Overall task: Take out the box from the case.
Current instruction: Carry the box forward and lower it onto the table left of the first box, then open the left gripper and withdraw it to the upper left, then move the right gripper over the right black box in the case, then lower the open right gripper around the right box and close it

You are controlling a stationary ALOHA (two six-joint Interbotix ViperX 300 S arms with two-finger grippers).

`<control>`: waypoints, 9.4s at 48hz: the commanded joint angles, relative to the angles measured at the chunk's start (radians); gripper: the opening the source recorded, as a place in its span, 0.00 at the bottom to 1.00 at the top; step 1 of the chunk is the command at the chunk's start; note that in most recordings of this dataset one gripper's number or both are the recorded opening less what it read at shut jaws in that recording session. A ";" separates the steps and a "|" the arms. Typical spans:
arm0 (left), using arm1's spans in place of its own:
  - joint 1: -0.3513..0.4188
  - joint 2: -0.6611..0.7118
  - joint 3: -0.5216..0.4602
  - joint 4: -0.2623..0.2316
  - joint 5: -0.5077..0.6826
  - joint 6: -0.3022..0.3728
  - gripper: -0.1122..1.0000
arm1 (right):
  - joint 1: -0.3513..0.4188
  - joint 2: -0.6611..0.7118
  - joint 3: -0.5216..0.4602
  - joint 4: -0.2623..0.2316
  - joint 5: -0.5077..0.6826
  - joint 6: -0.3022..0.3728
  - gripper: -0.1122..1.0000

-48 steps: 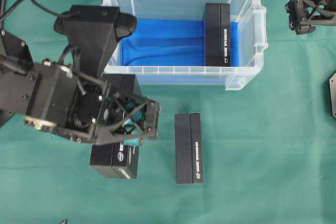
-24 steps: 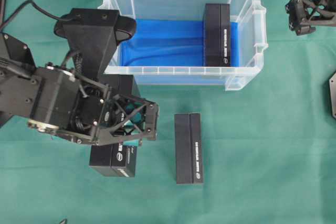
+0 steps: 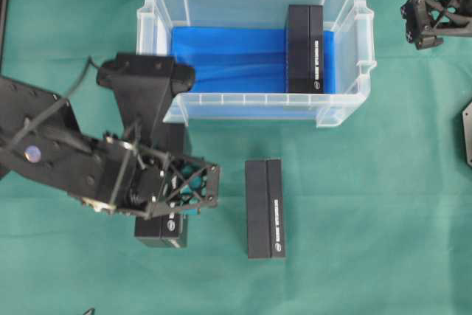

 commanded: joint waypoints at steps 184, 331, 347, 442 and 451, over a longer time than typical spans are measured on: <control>-0.057 -0.285 0.190 -0.023 -0.074 -0.052 0.98 | 0.002 -0.012 -0.015 -0.005 0.017 0.000 0.91; 0.568 -0.522 0.371 -0.044 0.020 0.580 0.98 | 0.015 0.067 -0.091 0.018 0.029 0.069 0.91; 0.568 -0.529 0.376 -0.046 0.015 0.606 0.98 | 0.077 0.250 -0.244 0.018 0.011 0.100 0.91; 0.568 -0.534 0.379 -0.052 0.005 0.687 0.98 | 0.149 0.522 -0.489 -0.008 -0.011 0.207 0.92; 0.568 -0.534 0.379 -0.052 0.005 0.687 0.98 | 0.149 0.522 -0.476 -0.008 -0.029 0.213 0.92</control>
